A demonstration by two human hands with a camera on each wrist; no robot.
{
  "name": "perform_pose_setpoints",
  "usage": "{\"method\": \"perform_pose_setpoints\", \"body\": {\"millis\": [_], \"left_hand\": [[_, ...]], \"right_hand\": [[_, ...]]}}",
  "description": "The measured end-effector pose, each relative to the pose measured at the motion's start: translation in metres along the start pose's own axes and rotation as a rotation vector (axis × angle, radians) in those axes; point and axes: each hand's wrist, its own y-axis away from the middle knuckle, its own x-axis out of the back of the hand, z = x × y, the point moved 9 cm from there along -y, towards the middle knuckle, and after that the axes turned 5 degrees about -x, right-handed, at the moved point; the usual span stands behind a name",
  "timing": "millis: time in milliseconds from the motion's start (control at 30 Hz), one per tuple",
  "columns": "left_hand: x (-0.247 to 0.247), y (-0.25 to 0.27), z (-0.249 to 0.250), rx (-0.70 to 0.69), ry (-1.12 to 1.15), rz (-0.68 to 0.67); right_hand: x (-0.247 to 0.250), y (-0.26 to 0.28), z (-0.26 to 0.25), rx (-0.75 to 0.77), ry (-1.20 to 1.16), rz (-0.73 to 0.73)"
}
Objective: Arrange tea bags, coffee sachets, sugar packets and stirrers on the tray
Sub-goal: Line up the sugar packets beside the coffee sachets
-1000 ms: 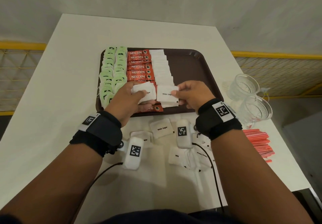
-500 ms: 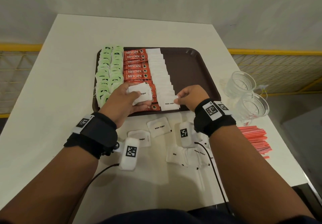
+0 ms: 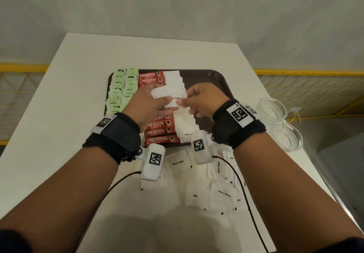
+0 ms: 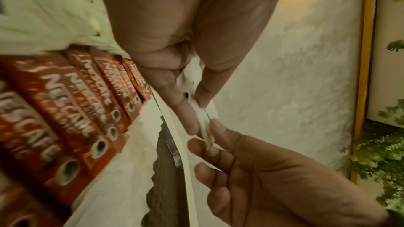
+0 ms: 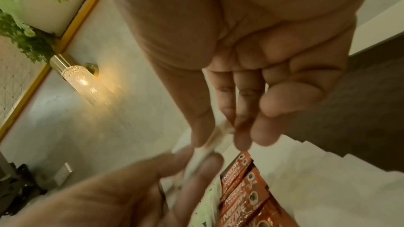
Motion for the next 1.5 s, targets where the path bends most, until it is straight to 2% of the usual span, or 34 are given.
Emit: {"method": "perform_pose_setpoints", "body": {"millis": [233,367,433,500,633,700,800,900,967,1133,1267,1333,1400,1500], "left_hand": [[-0.006,-0.052,0.028,-0.017,-0.032,0.017],[-0.001,-0.076,0.035,0.037,-0.021,0.046],[0.004,-0.086,0.035,0.04,-0.061,0.059],[0.01,-0.094,0.035,0.025,-0.131,0.085],[0.027,-0.105,0.035,-0.035,-0.339,0.148],[0.034,-0.108,0.033,-0.047,-0.385,0.151],[0.041,-0.109,0.027,-0.027,-0.376,0.157],[0.045,-0.109,0.021,-0.011,-0.321,0.171],[0.045,-0.111,0.018,-0.014,-0.313,0.168],[0.041,-0.115,0.008,0.022,-0.25,0.124],[0.036,-0.114,0.007,0.022,-0.261,0.082],[0.033,-0.114,0.008,0.009,-0.259,0.069],[0.03,-0.114,0.011,-0.009,-0.24,0.069],[0.024,-0.117,0.015,-0.035,-0.245,0.08]], "right_hand": [[0.022,-0.059,0.006,-0.049,-0.404,0.048],[0.052,-0.106,0.012,-0.093,-0.498,0.165],[0.064,-0.128,0.018,-0.135,-0.424,0.197],[0.07,-0.147,0.026,-0.201,-0.235,0.198],[0.062,-0.175,0.038,-0.253,0.105,0.116],[0.057,-0.183,0.042,-0.246,0.047,0.089],[0.055,-0.194,0.043,-0.239,0.021,0.108],[0.051,-0.2,0.037,-0.271,0.368,0.131],[0.049,-0.202,0.028,-0.233,0.522,0.17],[0.043,-0.217,0.038,-0.266,0.699,0.114],[0.048,-0.223,0.044,-0.263,0.517,0.159],[0.053,-0.216,0.034,-0.207,0.464,0.173],[0.045,-0.201,0.015,-0.099,0.292,0.099],[0.018,-0.169,-0.006,-0.036,-0.095,-0.15]]}}
